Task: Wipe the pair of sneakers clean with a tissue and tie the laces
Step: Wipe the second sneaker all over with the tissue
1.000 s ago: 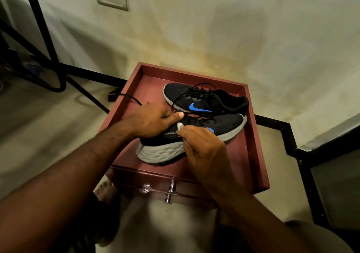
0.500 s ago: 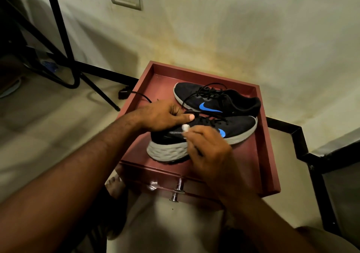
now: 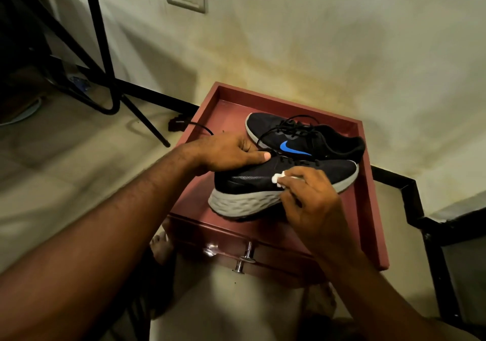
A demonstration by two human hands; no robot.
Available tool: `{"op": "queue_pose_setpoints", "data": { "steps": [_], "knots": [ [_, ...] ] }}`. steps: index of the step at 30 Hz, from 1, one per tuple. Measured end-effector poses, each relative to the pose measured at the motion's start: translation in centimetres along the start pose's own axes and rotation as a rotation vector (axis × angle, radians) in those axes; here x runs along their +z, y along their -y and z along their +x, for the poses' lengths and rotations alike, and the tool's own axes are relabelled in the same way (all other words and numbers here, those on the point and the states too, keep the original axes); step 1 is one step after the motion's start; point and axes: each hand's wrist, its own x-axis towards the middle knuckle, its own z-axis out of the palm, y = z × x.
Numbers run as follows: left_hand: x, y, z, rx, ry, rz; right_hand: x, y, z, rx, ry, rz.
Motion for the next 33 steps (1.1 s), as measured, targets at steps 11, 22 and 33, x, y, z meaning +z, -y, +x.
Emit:
{"op": "queue_pose_setpoints", "data": {
  "steps": [11, 22, 33],
  "knots": [
    [-0.4, -0.6, -0.4, -0.052, 0.047, -0.067, 3.4, 5.9, -0.8, -0.272, 0.142, -0.001],
    [-0.7, -0.4, 0.0, -0.067, 0.004, -0.093, 5.4, 9.4, 0.4, 0.157, -0.150, 0.135],
    [-0.8, -0.8, -1.6, -0.001, 0.095, 0.029, 3.4, 8.3, -0.8, 0.450, -0.432, 0.036]
  ]
}}
